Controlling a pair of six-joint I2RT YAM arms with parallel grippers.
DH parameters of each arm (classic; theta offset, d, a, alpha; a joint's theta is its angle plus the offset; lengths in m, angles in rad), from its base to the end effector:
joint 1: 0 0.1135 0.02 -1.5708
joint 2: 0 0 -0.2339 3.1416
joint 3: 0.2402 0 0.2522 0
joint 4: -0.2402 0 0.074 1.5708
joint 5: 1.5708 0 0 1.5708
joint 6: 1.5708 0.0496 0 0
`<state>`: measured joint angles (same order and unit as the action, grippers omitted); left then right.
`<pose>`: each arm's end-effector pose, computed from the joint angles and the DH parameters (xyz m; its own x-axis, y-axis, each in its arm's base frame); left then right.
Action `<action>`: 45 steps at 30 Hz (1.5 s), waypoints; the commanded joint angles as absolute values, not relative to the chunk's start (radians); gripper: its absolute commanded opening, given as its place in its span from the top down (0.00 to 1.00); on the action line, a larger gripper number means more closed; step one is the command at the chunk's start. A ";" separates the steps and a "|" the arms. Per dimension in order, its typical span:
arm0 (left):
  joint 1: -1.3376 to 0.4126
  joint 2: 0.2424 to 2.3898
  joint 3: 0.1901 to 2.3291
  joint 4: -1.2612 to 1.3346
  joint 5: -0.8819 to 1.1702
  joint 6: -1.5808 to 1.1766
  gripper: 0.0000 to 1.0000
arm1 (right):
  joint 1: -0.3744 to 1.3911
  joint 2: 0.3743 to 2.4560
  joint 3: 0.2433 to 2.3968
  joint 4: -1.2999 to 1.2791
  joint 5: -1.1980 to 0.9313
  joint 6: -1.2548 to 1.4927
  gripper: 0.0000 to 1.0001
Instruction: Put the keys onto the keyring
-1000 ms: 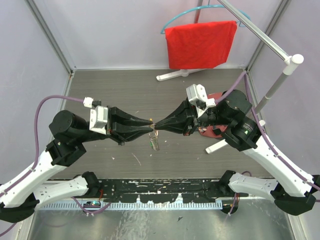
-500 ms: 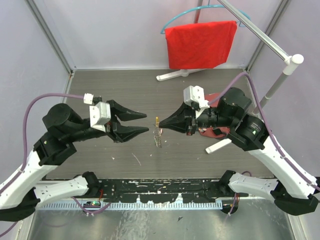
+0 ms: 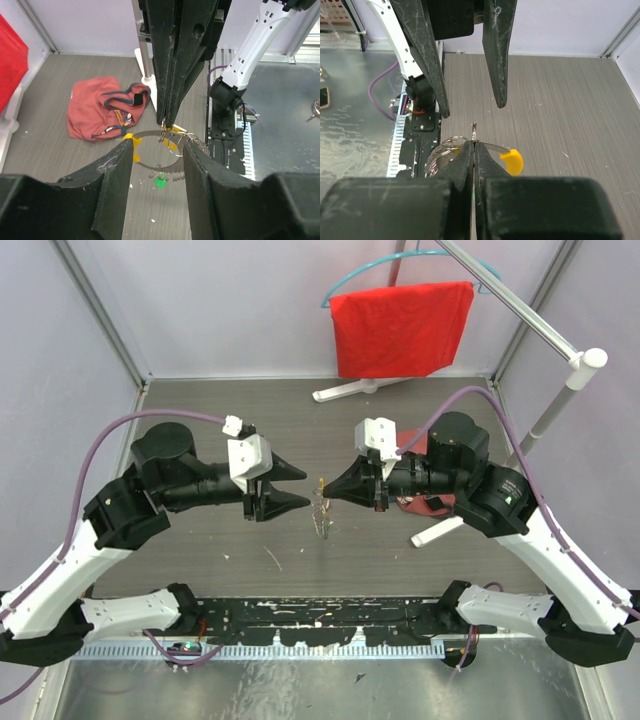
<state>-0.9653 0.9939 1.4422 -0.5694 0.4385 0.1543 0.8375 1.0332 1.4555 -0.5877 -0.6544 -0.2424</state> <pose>0.0995 -0.1807 0.4554 0.0833 0.1241 -0.9888 0.9832 0.1515 0.1019 0.1187 0.1769 0.4509 0.1310 -0.1391 -0.9816 -0.9888 0.0532 -0.1395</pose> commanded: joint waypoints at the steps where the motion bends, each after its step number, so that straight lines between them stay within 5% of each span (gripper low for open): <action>1: -0.971 1.015 1.498 -0.616 0.488 0.176 0.48 | 0.836 1.034 1.499 -0.588 -0.647 -0.277 0.99; 13: -0.970 1.082 1.544 -0.697 0.531 0.244 0.61 | 0.836 1.037 1.494 -0.606 -0.656 -0.284 0.99; 35: -0.970 1.144 1.595 -0.742 0.537 0.286 0.68 | 0.836 1.061 1.494 -0.592 -0.681 -0.274 0.99; 45: -0.970 1.154 1.599 -0.751 0.534 0.288 1.00 | 0.836 1.058 1.487 -0.585 -0.687 -0.269 0.99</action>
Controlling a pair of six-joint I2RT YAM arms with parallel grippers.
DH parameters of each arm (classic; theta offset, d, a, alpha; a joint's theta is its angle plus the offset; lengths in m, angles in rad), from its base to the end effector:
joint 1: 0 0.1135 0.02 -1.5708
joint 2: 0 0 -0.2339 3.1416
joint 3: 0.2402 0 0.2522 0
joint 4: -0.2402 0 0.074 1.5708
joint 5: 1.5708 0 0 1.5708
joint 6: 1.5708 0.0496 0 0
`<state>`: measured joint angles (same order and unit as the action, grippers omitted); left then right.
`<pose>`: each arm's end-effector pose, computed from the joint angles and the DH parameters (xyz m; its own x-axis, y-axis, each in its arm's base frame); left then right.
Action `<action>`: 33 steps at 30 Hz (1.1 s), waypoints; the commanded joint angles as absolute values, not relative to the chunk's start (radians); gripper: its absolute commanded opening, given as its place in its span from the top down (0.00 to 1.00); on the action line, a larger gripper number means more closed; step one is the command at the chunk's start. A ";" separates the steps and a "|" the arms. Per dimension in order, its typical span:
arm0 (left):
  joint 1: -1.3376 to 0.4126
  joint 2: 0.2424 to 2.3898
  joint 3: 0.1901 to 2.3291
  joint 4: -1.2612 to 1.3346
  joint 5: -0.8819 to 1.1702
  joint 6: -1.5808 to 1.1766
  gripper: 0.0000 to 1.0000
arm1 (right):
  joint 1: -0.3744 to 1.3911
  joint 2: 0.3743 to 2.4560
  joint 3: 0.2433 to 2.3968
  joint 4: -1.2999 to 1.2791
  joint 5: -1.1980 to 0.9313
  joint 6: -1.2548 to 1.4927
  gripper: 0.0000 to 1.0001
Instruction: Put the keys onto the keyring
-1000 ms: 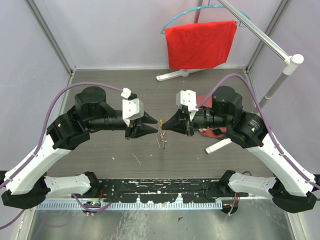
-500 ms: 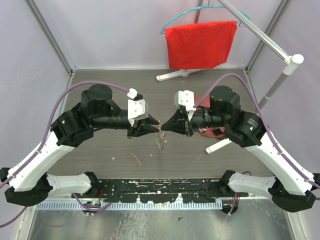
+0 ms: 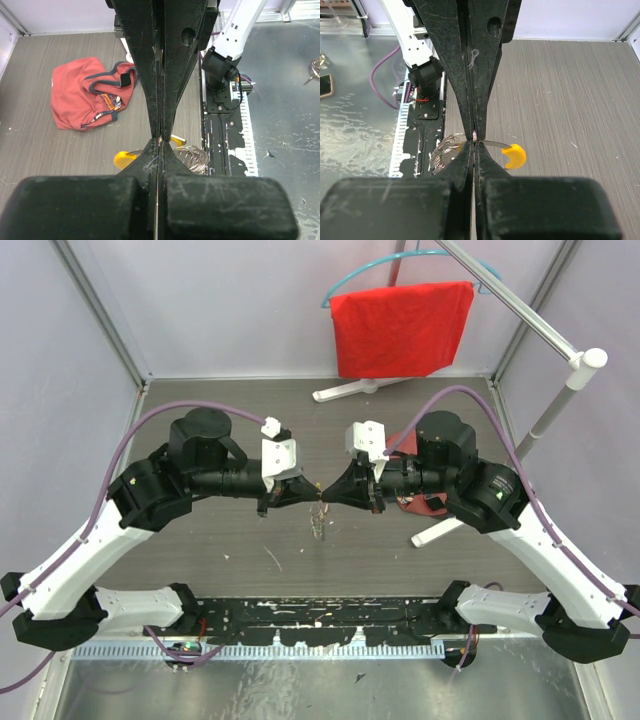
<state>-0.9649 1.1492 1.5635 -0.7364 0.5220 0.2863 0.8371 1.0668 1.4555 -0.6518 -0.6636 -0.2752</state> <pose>0.1137 -0.2075 0.4434 0.1044 0.2792 -0.9545 0.9928 0.0271 0.1165 0.1247 0.1840 0.4373 0.0996 -0.2092 -0.9728 -0.9937 0.0301 -0.1082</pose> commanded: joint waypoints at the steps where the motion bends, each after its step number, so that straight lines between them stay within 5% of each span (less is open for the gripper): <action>1: -0.970 1.155 1.601 -0.755 0.534 0.288 1.00 | 0.836 1.057 1.486 -0.584 -0.688 -0.269 0.99; 6: -0.970 1.140 1.591 -0.737 0.509 0.281 1.00 | 0.836 1.048 1.476 -0.562 -0.683 -0.253 0.99; 10: -0.970 1.089 1.528 -0.655 0.501 0.256 1.00 | 0.837 1.010 1.447 -0.491 -0.672 -0.207 0.71; 13: -0.970 1.048 1.480 -0.579 0.500 0.239 1.00 | 0.836 0.980 1.434 -0.430 -0.678 -0.157 0.60; 21: -0.971 0.948 1.354 -0.397 0.456 0.189 1.00 | 0.836 0.916 1.374 -0.321 -0.441 0.082 0.57; 33: -0.970 0.860 1.228 -0.193 0.465 0.135 1.00 | 0.837 0.970 1.347 -0.229 -0.557 0.271 0.53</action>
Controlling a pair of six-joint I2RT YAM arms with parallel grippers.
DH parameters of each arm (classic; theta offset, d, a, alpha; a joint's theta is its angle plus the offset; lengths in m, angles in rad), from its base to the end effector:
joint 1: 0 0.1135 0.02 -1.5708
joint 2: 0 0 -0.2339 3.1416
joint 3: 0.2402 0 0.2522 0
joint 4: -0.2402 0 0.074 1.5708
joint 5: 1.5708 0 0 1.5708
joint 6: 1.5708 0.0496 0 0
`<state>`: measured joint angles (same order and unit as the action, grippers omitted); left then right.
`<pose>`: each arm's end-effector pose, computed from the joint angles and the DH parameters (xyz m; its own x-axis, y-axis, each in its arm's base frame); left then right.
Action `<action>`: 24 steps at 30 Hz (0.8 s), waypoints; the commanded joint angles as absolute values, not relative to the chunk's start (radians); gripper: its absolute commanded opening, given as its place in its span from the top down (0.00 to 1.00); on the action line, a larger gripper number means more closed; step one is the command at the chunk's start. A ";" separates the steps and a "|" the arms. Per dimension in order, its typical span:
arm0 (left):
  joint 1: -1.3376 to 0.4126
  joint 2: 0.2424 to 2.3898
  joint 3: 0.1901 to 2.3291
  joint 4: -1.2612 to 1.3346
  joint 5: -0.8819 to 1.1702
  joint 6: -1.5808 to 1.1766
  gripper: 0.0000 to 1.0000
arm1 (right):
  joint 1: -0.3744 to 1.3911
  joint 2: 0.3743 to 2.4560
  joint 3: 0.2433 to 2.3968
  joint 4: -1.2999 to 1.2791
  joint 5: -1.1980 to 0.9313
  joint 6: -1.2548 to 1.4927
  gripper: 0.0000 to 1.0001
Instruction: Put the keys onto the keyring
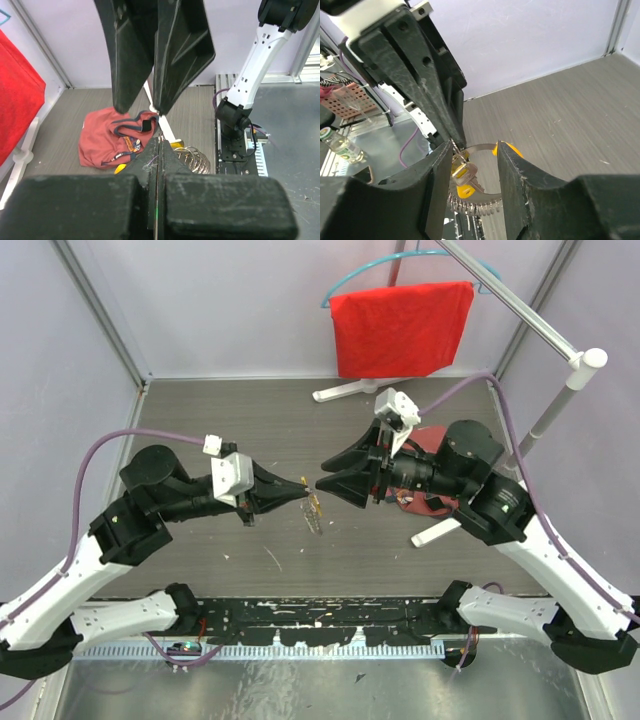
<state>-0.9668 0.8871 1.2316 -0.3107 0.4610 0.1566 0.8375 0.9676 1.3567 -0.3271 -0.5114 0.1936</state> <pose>0.0959 -0.1779 0.4380 0.1733 -0.0052 -0.9849 0.9745 0.1453 0.1707 0.1213 0.1710 0.4618 -0.1469 0.0877 -0.9853 -0.9646 0.2078 0.1623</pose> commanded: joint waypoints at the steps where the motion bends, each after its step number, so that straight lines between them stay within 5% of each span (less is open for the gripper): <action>1: -0.970 0.856 1.227 -0.188 0.465 0.131 1.00 | 0.837 0.972 1.344 -0.225 -0.563 0.271 0.53; 24: -0.970 0.840 1.211 -0.136 0.480 0.098 1.00 | 0.836 0.960 1.275 -0.080 -0.694 0.314 0.63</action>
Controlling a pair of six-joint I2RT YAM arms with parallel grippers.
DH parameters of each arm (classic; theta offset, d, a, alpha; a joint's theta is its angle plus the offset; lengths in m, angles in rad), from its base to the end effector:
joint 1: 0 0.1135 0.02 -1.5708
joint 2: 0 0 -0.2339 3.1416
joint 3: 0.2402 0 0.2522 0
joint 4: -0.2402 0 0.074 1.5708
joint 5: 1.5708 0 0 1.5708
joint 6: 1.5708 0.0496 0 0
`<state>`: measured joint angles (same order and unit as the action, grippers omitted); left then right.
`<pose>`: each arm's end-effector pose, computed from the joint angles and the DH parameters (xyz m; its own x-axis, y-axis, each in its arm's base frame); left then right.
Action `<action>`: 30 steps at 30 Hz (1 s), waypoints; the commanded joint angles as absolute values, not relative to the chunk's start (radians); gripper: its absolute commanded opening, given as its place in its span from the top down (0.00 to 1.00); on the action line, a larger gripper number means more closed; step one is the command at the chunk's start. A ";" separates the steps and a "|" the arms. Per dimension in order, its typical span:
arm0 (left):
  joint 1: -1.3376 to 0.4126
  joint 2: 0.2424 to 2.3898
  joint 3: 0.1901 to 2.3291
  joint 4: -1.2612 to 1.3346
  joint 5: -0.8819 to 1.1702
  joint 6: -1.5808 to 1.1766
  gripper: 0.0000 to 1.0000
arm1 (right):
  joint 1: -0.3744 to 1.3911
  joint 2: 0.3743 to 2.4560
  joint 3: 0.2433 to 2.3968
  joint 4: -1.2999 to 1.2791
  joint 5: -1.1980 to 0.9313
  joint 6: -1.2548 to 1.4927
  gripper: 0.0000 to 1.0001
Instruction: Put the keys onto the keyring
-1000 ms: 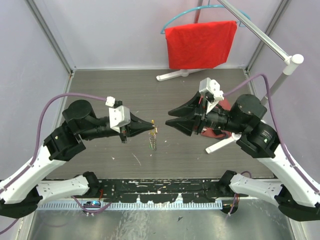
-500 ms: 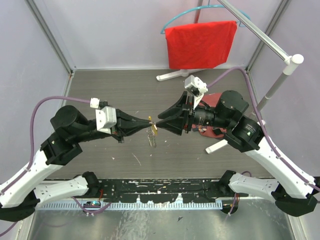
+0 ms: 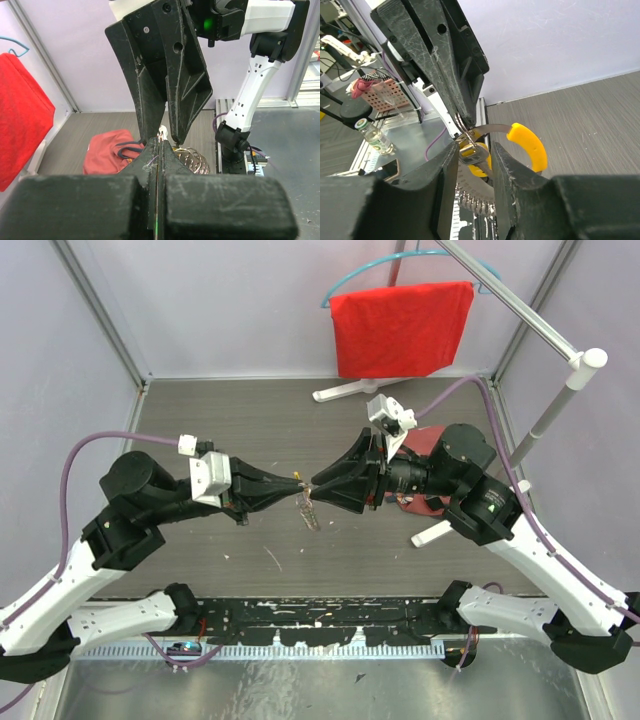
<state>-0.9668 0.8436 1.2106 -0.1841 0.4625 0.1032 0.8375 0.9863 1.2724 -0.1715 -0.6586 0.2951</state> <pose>0.0886 -0.1673 0.4537 0.2043 -0.1337 -0.9697 0.9699 0.1618 0.1820 0.1257 0.1849 0.4482 -0.2160 0.1039 -0.9708 -0.9738 0.0496 0.2220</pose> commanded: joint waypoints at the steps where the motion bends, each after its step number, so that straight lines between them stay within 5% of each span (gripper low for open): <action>1: -0.971 0.840 1.210 -0.137 0.480 0.097 1.00 | 0.836 0.960 1.275 -0.081 -0.696 0.314 0.66; 15: -0.970 0.840 1.213 -0.138 0.480 0.099 1.00 | 0.836 0.969 1.285 -0.122 -0.663 0.307 0.99; 30: -0.970 0.846 1.216 -0.120 0.490 0.097 1.00 | 0.836 1.008 1.320 -0.215 -0.624 0.298 0.99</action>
<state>-0.9668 0.8497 1.2102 -0.1848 0.4664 0.1032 0.8375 0.9985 1.2850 -0.1986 -0.6552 0.3054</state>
